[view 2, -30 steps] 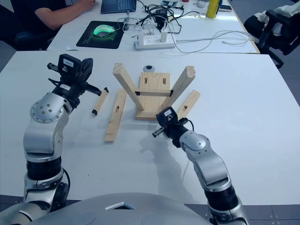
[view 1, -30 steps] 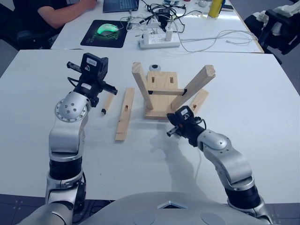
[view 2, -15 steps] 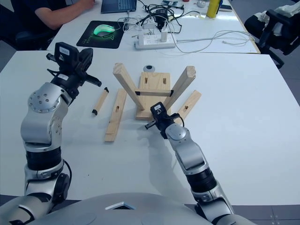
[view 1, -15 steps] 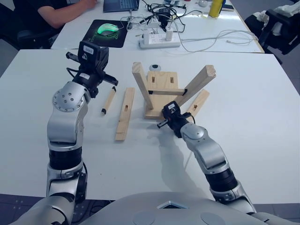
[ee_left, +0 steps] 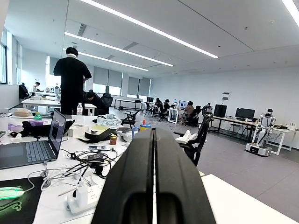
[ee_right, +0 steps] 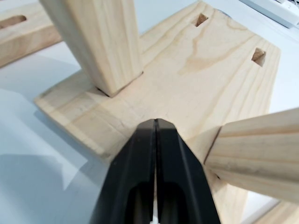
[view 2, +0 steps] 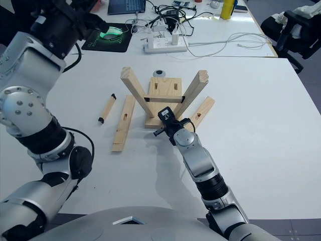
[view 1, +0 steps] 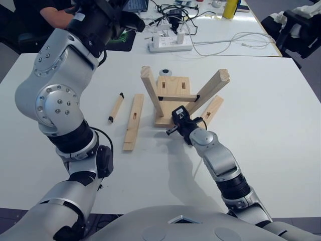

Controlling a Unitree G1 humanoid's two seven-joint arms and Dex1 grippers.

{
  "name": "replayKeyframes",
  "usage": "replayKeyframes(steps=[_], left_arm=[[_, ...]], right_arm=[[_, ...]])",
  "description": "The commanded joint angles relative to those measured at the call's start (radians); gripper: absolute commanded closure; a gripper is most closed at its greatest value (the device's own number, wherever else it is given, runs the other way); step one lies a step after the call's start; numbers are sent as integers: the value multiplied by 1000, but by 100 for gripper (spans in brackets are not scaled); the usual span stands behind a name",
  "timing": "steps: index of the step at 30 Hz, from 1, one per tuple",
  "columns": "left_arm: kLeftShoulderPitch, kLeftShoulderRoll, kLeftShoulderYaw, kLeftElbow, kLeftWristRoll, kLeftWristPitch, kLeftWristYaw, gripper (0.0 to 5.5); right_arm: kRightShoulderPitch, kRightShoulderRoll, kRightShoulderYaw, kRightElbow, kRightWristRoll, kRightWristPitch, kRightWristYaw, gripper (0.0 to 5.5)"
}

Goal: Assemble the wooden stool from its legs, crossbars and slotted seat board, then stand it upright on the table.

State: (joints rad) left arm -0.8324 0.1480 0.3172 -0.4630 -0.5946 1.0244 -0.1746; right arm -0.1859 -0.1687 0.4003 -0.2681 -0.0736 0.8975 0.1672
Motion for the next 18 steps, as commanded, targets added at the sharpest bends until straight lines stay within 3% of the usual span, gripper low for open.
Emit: replayKeyframes(steps=[1,3,6,8,14,18], left_arm=[[-61,-8,-3,59,-29,-10,28,548],[51,-33,-94,105,-13,31,21,548],[326,34,-386,123,36,115,-27,548],[411,65,-442,106,50,126,-38,548],[182,-18,-222,93,7,-46,20,548],[51,-11,-102,89,-27,-126,50,548]], right_arm=[[55,-8,14,64,-7,67,4,550],[63,-5,16,59,-9,71,-1,550],[60,-2,26,58,-11,76,3,550],[52,-3,32,60,-13,77,11,550],[55,-12,27,56,-18,87,23,550],[43,-22,27,60,-23,77,33,550]])
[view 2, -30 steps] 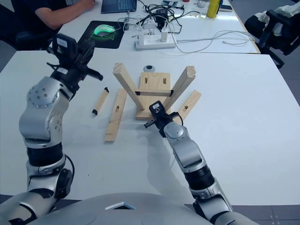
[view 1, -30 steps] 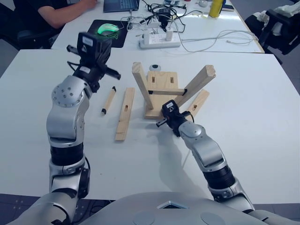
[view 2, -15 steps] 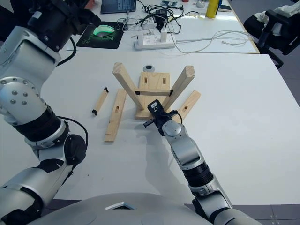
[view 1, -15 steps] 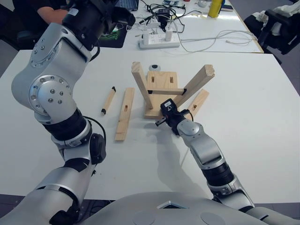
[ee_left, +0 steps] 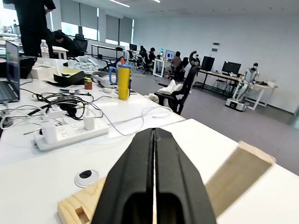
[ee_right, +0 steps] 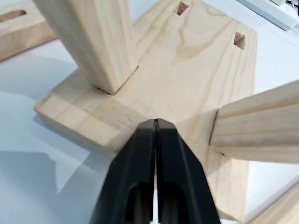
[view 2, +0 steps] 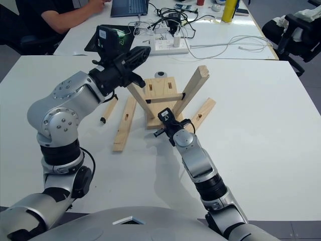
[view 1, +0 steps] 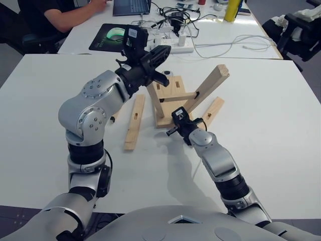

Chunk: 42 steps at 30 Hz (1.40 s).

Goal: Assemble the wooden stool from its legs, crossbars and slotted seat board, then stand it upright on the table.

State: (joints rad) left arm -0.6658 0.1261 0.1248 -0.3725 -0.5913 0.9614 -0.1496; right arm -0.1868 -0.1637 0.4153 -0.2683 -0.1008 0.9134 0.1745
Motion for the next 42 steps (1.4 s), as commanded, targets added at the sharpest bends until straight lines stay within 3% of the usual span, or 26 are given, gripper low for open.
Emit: replayKeyframes(steps=[1,5,10,20,30,35,42], left_arm=[[-131,25,109,5,-27,-82,24,548],[-134,126,200,73,0,-167,-5,548],[-99,231,243,147,37,-239,-48,548],[-56,260,266,159,42,-289,-33,548],[5,297,298,122,48,-302,-12,548],[44,304,311,95,42,-300,0,548],[72,294,308,77,38,-296,12,548]], right_arm=[[38,-26,7,57,2,54,23,550],[8,-4,-42,31,2,-85,0,550],[-31,10,-58,46,6,-119,15,550],[-117,1,-22,115,58,140,135,550],[24,-329,110,47,92,283,301,550],[79,-483,108,37,96,252,351,550],[80,-766,167,-13,109,99,570,550]])
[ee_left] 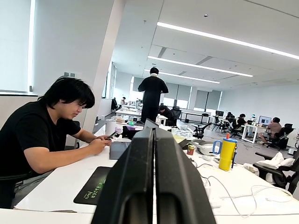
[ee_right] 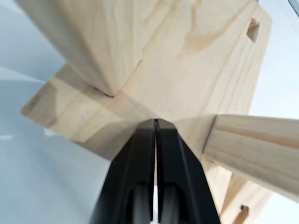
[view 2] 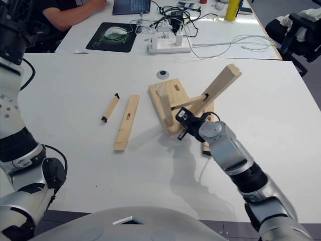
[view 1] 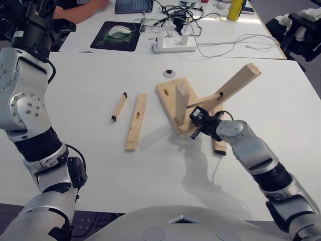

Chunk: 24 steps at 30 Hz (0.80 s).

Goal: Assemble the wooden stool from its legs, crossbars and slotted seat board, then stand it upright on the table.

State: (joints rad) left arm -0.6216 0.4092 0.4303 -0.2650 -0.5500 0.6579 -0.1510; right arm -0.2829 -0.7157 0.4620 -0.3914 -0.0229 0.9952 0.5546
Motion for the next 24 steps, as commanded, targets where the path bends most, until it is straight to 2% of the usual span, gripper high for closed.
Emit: replayKeyframes(steps=[1,4,8,16,24], left_arm=[[29,9,1,-30,-3,6,14,548],[29,6,-3,-29,-3,5,16,548],[20,3,-12,-20,-4,3,17,548],[-31,13,-39,32,-4,-4,-2,548],[-63,25,-59,75,3,-10,-23,548]], right_arm=[[161,-239,130,123,8,-40,210,550],[108,-260,145,176,-50,-195,243,550],[100,-209,151,162,-47,-254,279,550],[167,-53,238,-17,-8,-46,265,550],[61,211,49,24,80,143,219,550]])
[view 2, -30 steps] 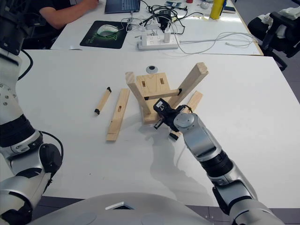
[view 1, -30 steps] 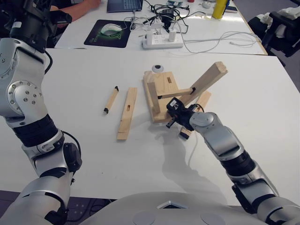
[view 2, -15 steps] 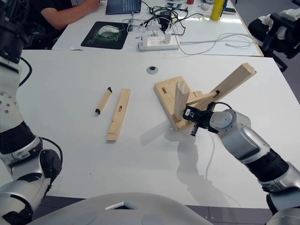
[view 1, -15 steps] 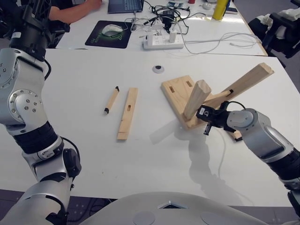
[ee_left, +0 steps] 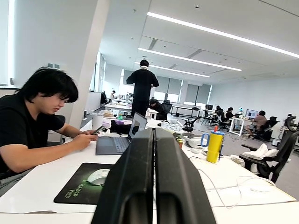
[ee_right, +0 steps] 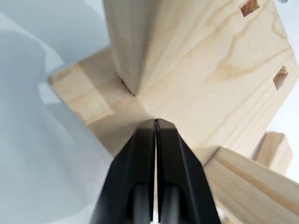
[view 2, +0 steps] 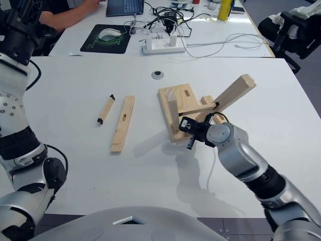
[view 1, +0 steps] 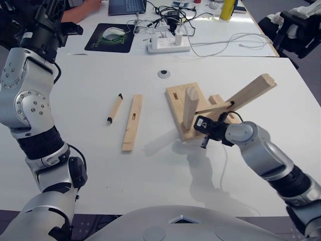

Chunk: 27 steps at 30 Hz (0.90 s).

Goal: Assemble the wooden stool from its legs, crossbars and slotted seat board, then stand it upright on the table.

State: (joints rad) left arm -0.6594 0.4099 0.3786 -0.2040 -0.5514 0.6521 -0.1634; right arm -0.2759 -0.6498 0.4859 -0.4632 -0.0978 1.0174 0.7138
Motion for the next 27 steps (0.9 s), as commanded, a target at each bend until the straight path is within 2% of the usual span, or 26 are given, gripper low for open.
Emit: replayKeyframes(steps=[1,3,4,14,17,20,23,27], left_arm=[[-32,24,-13,21,6,-5,-14,548],[-43,25,-23,34,9,-8,-23,548],[-44,26,-24,34,9,-7,-23,548],[52,59,43,-61,-1,16,10,548],[78,62,64,-88,-7,24,22,548],[84,60,65,-92,-9,27,24,548],[78,58,56,-80,-9,24,19,548],[54,58,37,-52,-9,18,6,548]], right_arm=[[45,171,7,88,175,151,54,550],[32,241,-75,48,239,229,36,550],[26,237,-102,20,265,253,37,550],[-8,-47,-397,-126,505,386,163,550],[23,-177,-406,-126,545,353,213,550],[55,-218,-365,-67,517,275,186,550],[88,-151,-365,-53,535,255,135,550],[152,64,-419,-109,598,269,24,550]])
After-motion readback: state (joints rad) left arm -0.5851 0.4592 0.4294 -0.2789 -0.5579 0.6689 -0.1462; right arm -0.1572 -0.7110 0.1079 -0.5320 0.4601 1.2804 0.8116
